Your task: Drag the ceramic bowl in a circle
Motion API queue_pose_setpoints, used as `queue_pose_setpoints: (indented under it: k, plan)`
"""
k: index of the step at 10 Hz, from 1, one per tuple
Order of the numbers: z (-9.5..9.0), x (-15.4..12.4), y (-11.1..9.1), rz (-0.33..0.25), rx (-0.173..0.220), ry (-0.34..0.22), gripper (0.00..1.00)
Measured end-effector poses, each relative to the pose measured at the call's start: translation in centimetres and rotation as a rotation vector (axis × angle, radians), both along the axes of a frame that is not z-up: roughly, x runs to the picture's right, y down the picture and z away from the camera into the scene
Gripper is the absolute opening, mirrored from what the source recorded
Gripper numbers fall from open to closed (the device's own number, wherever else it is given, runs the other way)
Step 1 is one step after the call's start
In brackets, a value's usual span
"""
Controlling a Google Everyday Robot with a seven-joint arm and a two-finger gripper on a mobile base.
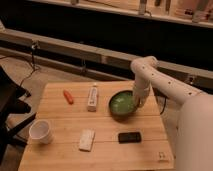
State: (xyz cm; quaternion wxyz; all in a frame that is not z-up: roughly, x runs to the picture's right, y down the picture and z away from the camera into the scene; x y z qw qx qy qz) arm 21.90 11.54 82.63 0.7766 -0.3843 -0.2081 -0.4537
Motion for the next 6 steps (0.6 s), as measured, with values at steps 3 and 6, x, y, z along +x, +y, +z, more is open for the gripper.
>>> queue_pose_setpoints:
  k: [3,6]
  plan:
    - [0.3,-0.6,-0.5,-0.009,0.0,-0.018,0.0]
    - [0.7,-1.3,-1.1,-0.026,-0.004,-0.035,0.0]
